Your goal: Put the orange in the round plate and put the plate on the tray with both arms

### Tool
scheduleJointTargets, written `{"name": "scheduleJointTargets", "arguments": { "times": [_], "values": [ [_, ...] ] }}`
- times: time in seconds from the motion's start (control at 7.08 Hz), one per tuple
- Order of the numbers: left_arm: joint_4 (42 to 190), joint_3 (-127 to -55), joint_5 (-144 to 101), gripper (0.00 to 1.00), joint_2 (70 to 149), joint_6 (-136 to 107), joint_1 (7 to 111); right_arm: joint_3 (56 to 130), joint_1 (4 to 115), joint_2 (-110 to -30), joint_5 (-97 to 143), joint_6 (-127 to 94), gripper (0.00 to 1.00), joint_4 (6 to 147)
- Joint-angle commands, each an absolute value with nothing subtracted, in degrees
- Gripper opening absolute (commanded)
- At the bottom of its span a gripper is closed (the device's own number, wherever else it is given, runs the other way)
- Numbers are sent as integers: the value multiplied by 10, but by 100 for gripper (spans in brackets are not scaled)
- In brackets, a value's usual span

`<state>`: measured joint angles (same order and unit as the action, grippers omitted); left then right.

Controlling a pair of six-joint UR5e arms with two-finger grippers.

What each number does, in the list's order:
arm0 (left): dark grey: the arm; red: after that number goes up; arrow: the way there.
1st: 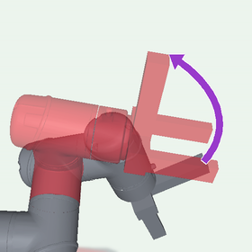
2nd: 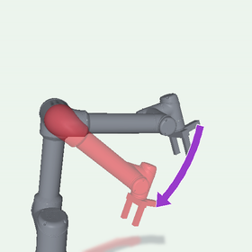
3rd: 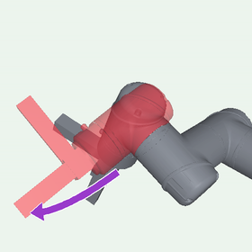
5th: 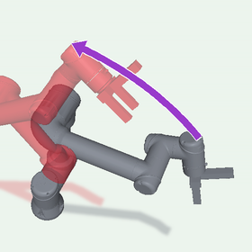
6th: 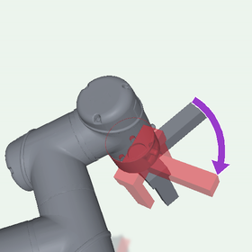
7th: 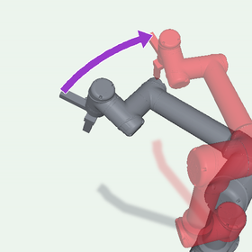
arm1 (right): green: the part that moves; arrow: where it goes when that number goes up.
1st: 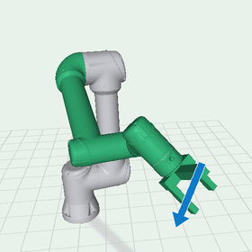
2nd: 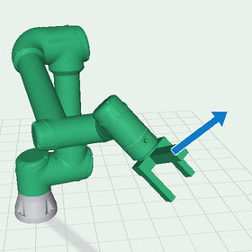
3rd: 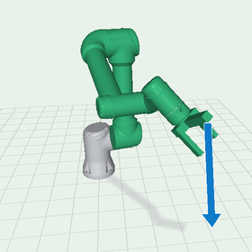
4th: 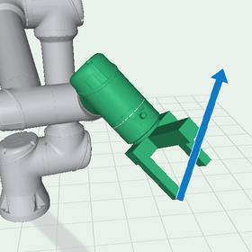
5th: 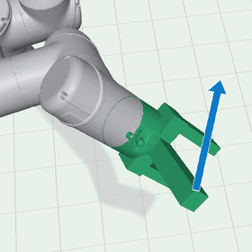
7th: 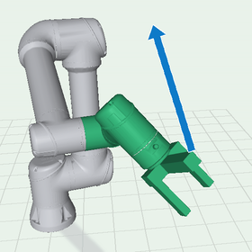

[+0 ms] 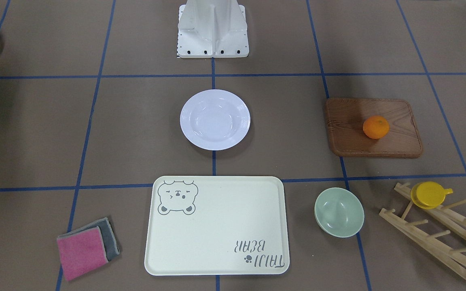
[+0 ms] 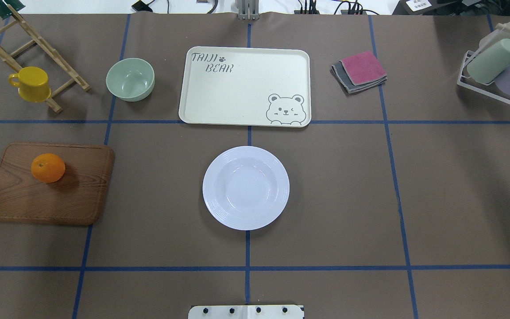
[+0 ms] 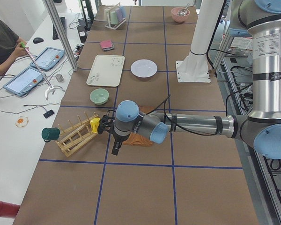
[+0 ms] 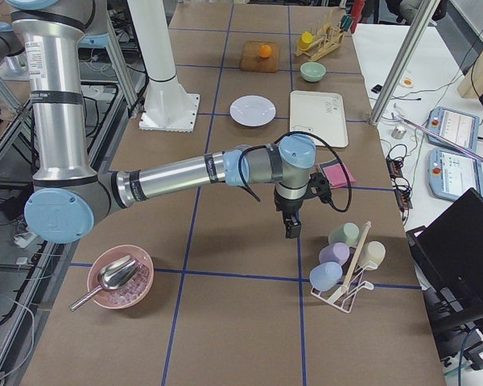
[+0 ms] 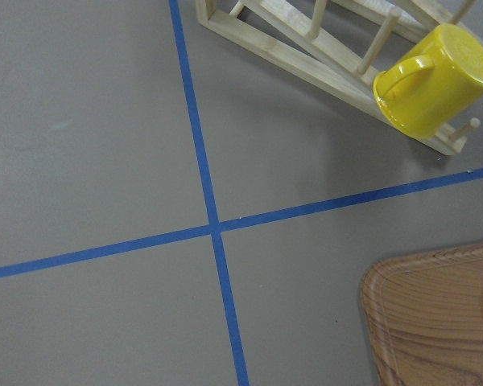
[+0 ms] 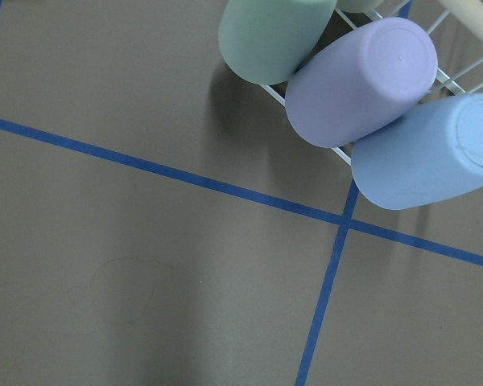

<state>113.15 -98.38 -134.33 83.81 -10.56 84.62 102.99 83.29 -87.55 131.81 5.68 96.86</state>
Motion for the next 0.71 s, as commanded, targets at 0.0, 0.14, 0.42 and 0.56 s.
{"name": "scheduleJointTargets", "arguments": {
  "times": [0.0, 0.14, 0.42, 0.56],
  "values": [
    [1129, -1025, -1349, 99, 850, -215, 770, 1034, 827, -875, 1319, 54, 100, 969],
    [1129, -1048, -1349, 99, 851, -263, 733, 1033, 824, -875, 1318, 54, 100, 969],
    [1129, -1068, -1336, 99, 870, -306, 650, 1031, 820, -875, 1317, 55, 100, 969],
    [1129, -1069, -1286, 99, 874, -308, 608, 1031, 817, -875, 1317, 55, 100, 969]
  ]
}}
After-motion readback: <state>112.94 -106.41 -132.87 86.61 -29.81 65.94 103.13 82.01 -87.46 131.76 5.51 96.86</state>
